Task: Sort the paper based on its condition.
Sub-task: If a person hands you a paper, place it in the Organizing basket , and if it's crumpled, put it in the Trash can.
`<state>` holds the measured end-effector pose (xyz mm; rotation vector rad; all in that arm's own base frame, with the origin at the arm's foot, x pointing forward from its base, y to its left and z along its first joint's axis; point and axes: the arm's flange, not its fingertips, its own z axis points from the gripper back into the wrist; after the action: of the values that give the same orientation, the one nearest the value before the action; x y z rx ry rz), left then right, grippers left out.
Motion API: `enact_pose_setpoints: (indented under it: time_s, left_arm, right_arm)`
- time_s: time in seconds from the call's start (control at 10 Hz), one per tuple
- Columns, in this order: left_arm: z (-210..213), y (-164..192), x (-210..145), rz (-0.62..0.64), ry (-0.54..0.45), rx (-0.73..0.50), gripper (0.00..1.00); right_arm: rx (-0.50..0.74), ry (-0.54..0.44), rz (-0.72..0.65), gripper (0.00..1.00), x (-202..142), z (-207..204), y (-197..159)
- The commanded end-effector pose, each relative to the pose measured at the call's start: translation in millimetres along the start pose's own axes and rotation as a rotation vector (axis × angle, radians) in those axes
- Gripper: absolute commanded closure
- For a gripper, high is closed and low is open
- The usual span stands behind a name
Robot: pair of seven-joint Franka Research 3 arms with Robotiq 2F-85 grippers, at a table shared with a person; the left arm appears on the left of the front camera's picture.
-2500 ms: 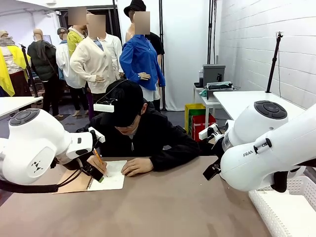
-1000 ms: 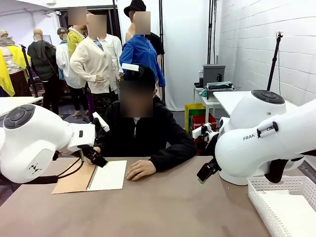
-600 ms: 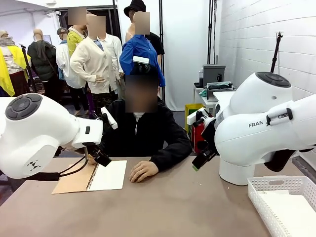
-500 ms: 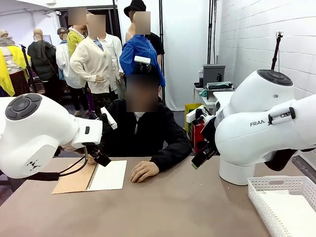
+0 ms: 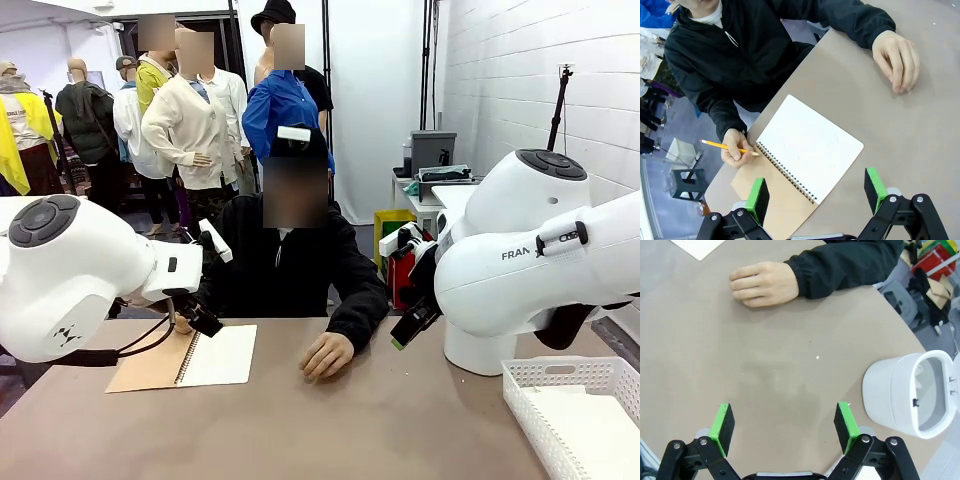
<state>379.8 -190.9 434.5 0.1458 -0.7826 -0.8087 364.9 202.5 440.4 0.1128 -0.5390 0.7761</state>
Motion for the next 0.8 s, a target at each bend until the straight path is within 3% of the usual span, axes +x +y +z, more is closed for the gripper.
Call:
enact_pose_setpoints:
  time_s: [0.0, 0.4, 0.7]
  left_arm:
    - [6, 5, 0, 0.001, 0.021, -0.067, 0.00]
    - [30, 34, -13, 0.037, 0.084, -0.288, 0.00]
    - [71, 59, -27, 0.054, 0.077, -0.241, 0.00]
  right_arm:
    - [0.019, -0.003, -0.018, 0.00, 6, 4, 2]
    - [0.049, 0.001, 0.030, 0.00, 26, 11, 19]
    - [0.096, 0.026, 0.049, 0.00, 36, 29, 25]
